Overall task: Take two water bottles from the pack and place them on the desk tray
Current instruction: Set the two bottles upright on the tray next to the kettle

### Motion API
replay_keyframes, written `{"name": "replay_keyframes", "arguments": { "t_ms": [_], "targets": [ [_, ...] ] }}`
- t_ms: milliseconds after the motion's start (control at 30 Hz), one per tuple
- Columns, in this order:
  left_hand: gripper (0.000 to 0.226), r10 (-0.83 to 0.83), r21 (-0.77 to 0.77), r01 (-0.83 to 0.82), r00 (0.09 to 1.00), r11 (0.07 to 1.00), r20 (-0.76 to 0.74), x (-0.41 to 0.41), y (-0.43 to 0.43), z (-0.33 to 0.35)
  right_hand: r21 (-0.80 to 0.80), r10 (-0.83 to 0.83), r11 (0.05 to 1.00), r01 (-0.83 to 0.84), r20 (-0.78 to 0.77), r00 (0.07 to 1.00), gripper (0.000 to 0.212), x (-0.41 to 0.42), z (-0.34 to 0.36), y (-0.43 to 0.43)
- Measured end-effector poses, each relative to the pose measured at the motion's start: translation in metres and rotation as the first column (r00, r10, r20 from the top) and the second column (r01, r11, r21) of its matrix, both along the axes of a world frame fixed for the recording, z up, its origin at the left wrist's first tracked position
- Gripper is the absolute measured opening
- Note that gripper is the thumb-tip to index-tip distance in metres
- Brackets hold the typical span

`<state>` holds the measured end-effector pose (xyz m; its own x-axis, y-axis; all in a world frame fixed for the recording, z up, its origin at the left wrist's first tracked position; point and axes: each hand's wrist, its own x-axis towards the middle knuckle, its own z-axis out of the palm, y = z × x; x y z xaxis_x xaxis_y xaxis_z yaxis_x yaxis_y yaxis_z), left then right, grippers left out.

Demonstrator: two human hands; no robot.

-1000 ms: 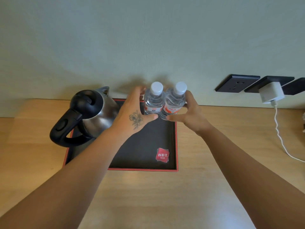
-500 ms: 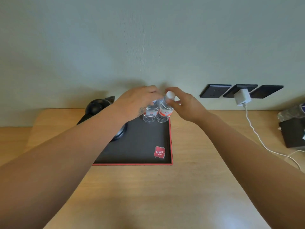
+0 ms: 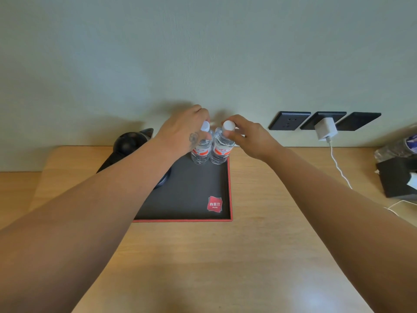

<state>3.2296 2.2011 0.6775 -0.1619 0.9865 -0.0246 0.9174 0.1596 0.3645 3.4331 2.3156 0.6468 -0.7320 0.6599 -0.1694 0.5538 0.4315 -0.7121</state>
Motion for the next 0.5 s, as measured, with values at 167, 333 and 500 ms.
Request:
{"name": "replay_keyframes", "arguments": {
  "t_ms": [167, 333, 500],
  "targets": [
    [0.046, 0.069, -0.003, -0.069, 0.997, 0.998, 0.036, 0.0042, 0.0026, -0.0002, 0.014, -0.018, 1.0, 0.018, -0.014, 1.0, 0.034, -0.0013, -0.0026, -0.0017],
    [0.047, 0.109, 0.012, -0.111, 0.989, 0.994, 0.1, 0.0076, 0.002, -0.0009, 0.03, -0.046, 0.998, 0.048, -0.042, 0.998, 0.034, 0.0003, -0.0043, -0.0042],
    [0.045, 0.133, 0.028, -0.138, 0.982, 0.99, 0.135, 0.0082, 0.0003, -0.001, 0.025, -0.061, 0.998, 0.062, -0.032, 0.998, 0.037, -0.0007, -0.0027, -0.0066]
  ]
}}
